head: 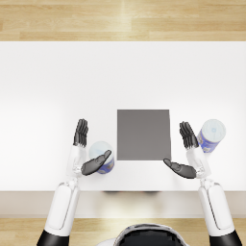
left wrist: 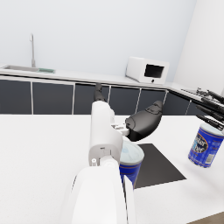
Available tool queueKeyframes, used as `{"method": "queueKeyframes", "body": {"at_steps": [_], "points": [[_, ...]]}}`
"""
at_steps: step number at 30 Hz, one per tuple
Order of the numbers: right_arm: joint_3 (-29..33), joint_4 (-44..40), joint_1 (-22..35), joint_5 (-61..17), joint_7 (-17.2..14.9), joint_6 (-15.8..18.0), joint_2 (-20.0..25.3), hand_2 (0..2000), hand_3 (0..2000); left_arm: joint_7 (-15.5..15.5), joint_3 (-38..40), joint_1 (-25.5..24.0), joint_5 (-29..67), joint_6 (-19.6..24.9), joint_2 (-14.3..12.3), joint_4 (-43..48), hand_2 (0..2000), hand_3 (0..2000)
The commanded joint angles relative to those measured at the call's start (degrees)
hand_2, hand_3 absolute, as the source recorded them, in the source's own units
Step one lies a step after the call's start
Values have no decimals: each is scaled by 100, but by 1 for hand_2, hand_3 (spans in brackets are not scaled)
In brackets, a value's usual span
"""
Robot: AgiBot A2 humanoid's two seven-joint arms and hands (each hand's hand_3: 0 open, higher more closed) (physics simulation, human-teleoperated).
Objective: Pick up the blue can on the left and place it in the middle, then pick up the blue can on the right and place it on top of the can in the middle
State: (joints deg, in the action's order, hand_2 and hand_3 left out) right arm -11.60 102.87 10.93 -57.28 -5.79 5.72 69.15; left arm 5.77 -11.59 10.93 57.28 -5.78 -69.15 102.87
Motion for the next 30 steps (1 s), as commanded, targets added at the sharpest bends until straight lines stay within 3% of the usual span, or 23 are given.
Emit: {"method": "queueKeyframes", "body": {"at_steps": [1, 21, 24, 28, 30], "points": [[0, 0, 0, 0, 0, 0, 0, 0, 0, 0, 0, 0, 0, 0, 0, 0, 0, 0], [-172, -93, 10, 0, 0, 0, 6, 0, 0, 0, -172, 10, 0, 0, -6, -93, 0, 0], [73, 45, 149, 0, 365, -361, 133, 0, 0, -364, -121, 36, 0, 365, -77, -42, 0, 0], [520, -1, 420, 0, 522, -516, 293, 0, 0, -520, -59, 9, 0, 522, -139, -158, 0, 0], [776, 57, 488, -505, 550, -543, 328, 0, 0, -548, -14, -96, 505, 549, -120, -123, 0, 0]]}}
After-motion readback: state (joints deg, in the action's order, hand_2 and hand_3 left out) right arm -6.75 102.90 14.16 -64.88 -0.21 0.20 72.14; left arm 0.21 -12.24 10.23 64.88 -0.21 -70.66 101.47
